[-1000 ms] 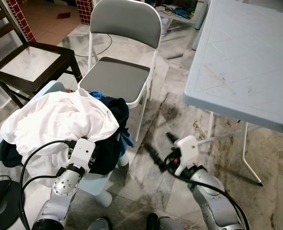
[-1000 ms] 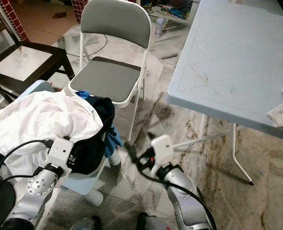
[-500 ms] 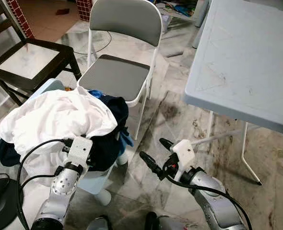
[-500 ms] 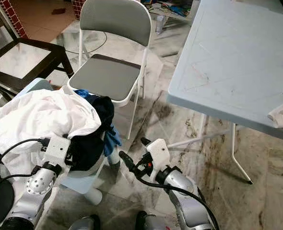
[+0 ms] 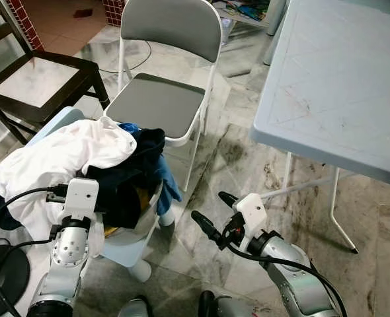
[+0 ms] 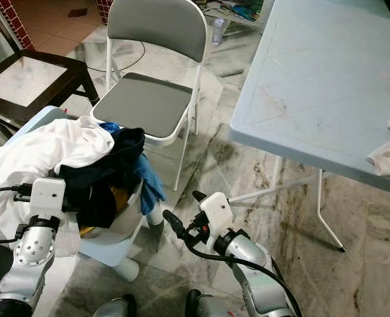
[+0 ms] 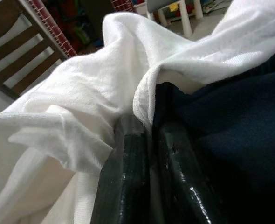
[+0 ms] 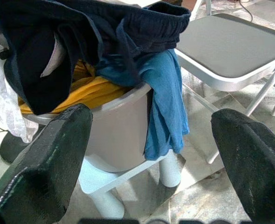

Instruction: Hang hanger

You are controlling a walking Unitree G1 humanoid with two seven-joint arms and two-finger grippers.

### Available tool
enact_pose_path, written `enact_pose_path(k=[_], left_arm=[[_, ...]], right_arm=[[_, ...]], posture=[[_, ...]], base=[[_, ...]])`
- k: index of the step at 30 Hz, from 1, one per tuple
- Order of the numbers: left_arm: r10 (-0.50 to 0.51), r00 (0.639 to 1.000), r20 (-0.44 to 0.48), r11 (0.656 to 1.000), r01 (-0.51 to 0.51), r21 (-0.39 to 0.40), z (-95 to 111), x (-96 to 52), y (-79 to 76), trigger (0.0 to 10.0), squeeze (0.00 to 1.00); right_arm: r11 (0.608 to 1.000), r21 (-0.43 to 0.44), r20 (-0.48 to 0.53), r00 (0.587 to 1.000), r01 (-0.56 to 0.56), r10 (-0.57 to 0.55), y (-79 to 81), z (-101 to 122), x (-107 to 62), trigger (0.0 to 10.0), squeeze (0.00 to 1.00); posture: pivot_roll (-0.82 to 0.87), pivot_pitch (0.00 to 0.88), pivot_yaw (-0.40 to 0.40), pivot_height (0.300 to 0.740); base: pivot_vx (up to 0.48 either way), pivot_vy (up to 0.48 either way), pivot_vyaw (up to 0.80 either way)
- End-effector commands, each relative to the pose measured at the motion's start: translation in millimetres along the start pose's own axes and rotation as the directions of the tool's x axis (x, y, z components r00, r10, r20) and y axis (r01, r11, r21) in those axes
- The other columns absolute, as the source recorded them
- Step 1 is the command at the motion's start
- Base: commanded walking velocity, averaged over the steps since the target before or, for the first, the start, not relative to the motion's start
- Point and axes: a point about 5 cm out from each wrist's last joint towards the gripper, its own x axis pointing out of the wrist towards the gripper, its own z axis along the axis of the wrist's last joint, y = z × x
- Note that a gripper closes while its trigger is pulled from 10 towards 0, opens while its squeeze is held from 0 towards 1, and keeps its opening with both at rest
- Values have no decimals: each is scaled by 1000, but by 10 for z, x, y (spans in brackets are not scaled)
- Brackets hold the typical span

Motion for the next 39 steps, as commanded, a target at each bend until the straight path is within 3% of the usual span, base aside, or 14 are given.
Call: enact_pose_path(k=[1,2,5,6,9,17,19,24,29,32,39], left_arm=[[0,995,-102,1000,-3,-22,-196,-110,-13,196,0],[-23,991,-129,999,19,-32,-234,-136,-64,9529,0],[-106,987,-119,994,101,-48,-230,-167,-196,10000,0],[-128,985,-118,991,121,-62,-227,-180,-237,10000,1000],[-169,982,-83,984,163,-75,-175,-194,-318,10000,1000],[-239,965,111,970,233,64,147,-123,-381,10000,1000],[-287,939,187,954,263,143,292,-85,-419,10000,1000],[-325,918,226,940,288,184,401,-46,-471,10000,1000],[-359,917,175,925,324,200,425,61,-496,10000,1000],[-390,919,64,910,374,177,301,142,-523,10000,1000],[-449,890,-79,874,456,168,120,180,-589,10000,1000]], right_arm=[[1000,-14,-19,1000,6,-6,-9,-39,-14,10000,0],[1000,-23,-23,1000,8,-8,-16,-43,-15,10000,0],[1000,-28,-27,1000,11,-12,-22,-48,-16,10000,0],[999,-31,-31,999,13,-13,-23,-53,-16,10000,0],[999,-38,-36,999,13,-14,-23,-61,-19,10000,0],[999,-48,-48,999,17,-20,-30,-93,-25,10000,0],[998,-64,-52,999,10,-14,-30,-93,-18,10000,0],[997,-75,-55,998,10,-14,-40,-98,-10,10000,0],[997,-80,-57,998,7,-12,-34,-105,-8,10000,0],[997,-76,-56,998,6,-10,-19,-116,-3,10000,0],[997,-76,-55,998,9,-13,-4,-118,-15,10000,0]], posture=[[171,249,-74,740],[172,248,-75,740],[171,248,-75,740],[170,248,-75,740],[167,249,-75,740],[165,248,-73,740],[166,246,-70,740],[164,244,-65,740],[164,244,-63,740],[156,244,-59,740],[141,247,-57,740]], base=[[0,0,0],[0,0,0],[0,0,0],[0,0,0],[0,0,0],[0,0,0],[0,0,0],[0,0,0],[0,0,0],[0,0,0],[0,0,0]])
